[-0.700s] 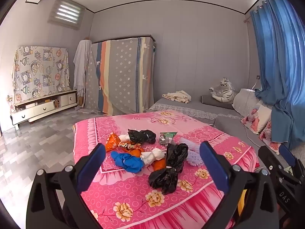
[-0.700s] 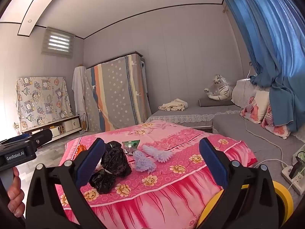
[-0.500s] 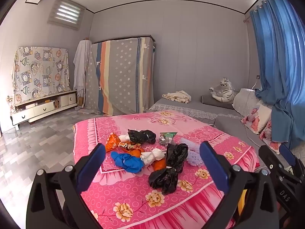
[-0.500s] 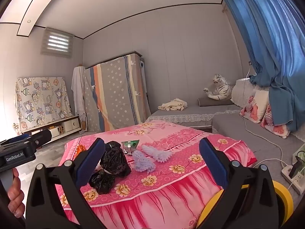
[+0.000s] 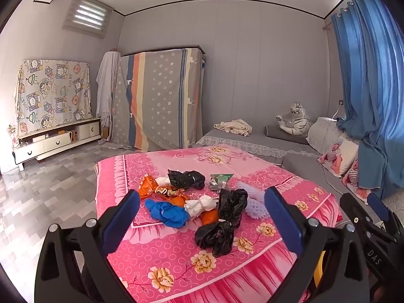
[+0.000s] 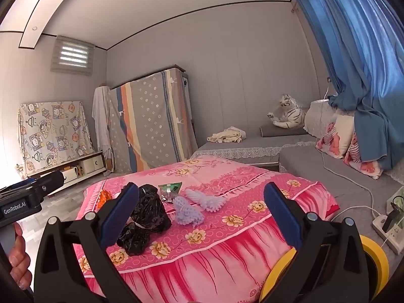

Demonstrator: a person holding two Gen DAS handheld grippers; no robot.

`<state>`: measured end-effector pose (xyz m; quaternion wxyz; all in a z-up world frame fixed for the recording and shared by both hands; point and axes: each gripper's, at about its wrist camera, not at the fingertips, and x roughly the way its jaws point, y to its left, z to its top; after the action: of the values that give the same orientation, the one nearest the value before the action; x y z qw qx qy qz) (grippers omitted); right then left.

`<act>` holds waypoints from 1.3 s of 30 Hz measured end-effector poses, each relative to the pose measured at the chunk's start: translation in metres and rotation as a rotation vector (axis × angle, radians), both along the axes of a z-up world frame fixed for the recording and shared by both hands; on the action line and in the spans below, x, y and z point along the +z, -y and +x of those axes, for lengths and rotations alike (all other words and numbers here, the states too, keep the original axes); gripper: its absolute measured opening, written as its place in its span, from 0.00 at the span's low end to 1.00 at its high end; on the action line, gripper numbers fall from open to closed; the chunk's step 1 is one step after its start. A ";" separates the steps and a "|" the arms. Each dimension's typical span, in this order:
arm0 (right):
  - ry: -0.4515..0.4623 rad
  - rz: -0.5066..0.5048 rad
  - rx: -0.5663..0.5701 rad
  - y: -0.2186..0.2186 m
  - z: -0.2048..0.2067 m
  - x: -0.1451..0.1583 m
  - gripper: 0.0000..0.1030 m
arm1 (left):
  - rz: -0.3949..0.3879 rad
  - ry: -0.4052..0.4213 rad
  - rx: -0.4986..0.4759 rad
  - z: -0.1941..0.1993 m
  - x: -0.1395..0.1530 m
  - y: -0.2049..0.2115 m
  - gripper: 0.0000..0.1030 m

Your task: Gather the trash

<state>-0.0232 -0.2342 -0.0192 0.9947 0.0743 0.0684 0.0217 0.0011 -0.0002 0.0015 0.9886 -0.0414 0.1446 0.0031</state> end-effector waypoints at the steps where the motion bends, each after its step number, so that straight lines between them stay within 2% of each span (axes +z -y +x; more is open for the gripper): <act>1: -0.001 0.001 -0.001 0.000 0.000 0.000 0.92 | 0.000 0.000 0.000 0.000 0.000 0.000 0.92; 39: -0.020 0.011 -0.006 0.002 0.003 -0.002 0.92 | -0.008 -0.015 -0.016 -0.002 -0.001 0.003 0.92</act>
<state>-0.0203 -0.2367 -0.0214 0.9936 0.0802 0.0780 0.0185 -0.0005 -0.0032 0.0008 0.9873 -0.0444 0.1525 -0.0052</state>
